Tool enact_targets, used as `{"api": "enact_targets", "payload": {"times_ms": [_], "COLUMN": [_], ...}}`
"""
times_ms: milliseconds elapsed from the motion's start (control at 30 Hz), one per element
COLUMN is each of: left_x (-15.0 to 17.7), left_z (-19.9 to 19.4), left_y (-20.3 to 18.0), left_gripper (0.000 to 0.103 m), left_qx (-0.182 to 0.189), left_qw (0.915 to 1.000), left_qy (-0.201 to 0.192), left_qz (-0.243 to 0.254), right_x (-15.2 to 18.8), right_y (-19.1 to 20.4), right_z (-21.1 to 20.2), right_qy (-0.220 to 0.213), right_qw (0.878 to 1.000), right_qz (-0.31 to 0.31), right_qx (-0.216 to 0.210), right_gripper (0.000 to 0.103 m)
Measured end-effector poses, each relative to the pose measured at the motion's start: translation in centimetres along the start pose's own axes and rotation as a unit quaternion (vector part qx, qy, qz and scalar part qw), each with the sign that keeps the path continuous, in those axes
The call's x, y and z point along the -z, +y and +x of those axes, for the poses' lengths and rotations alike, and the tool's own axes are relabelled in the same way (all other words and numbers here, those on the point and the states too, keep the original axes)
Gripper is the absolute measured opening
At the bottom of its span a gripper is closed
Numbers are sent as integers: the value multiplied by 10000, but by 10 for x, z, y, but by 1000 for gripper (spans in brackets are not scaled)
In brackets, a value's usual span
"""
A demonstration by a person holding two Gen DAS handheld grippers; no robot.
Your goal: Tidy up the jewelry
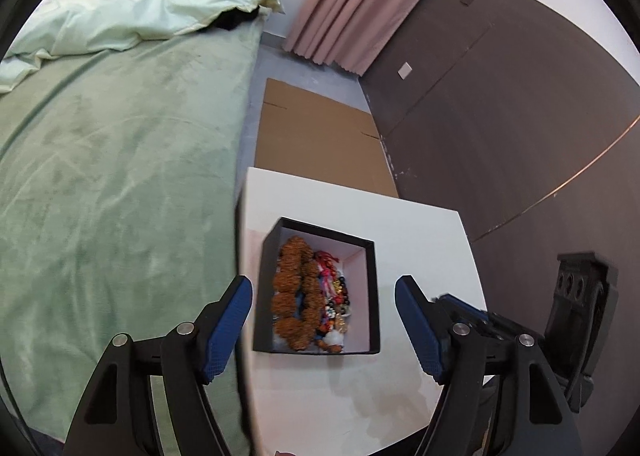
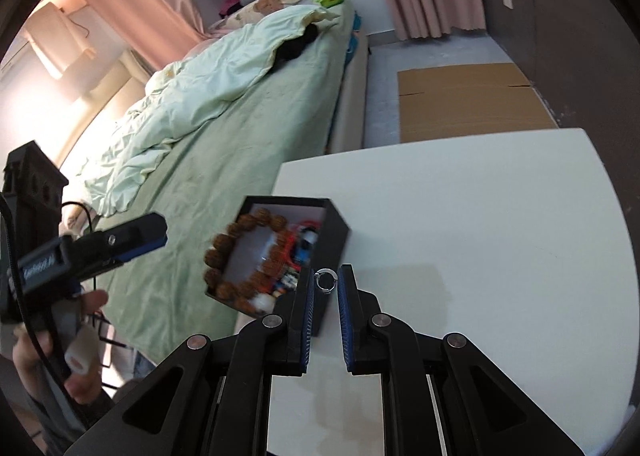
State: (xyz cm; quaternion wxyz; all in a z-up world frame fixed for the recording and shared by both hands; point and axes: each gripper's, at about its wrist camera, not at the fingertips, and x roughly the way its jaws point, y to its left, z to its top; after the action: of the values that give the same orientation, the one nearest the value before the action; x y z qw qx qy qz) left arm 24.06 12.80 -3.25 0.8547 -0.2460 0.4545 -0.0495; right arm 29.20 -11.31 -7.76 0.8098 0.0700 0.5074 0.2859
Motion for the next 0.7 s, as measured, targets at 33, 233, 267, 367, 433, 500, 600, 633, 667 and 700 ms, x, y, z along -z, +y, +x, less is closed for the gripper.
{"api": "enact_targets", "payload": {"times_ms": [33, 233, 267, 367, 433, 500, 600, 633, 667, 700], "left_x": [0, 1, 1, 1, 1, 2, 4, 5, 7, 8], "left_z": [-3, -14, -15, -19, -21, -25, -31, -33, -35, -37], "left_y": [3, 18, 19, 22, 21, 19, 16, 14, 10, 7], "left_gripper": [75, 88, 89, 102, 103, 103, 103, 103, 103, 103], "left_qx": [-4, -21, -18, 19, 40, 82, 106, 120, 145, 150], "left_qw": [10000, 9999, 9999, 9998, 9997, 9996, 9994, 9993, 9991, 9991], "left_qy": [-13, -73, -92, -157, -198, -236, -309, -330, -372, -398], "left_qz": [-12, -120, -137, -154, -150, -151, -150, -140, -102, -67], "right_x": [-3, -17, -19, -25, -24, -18, -6, -2, 4, 8], "right_y": [4, 26, 28, 30, 26, 21, 9, 6, 2, -1], "right_z": [3, 20, 20, 22, 20, 8, -3, -8, -15, -20], "right_qy": [19, 86, 62, -5, -49, -269, -304, -346, -408, -452], "right_qw": [10000, 9997, 9996, 9995, 9994, 9991, 9980, 9976, 9969, 9964], "right_qz": [-8, -53, -40, 44, 184, 270, 512, 578, 644, 695], "right_qx": [-11, -225, -283, -313, -276, -175, -216, -187, -172, -176], "right_gripper": [14, 14, 14, 34, 66, 69, 69, 69, 69, 70]}}
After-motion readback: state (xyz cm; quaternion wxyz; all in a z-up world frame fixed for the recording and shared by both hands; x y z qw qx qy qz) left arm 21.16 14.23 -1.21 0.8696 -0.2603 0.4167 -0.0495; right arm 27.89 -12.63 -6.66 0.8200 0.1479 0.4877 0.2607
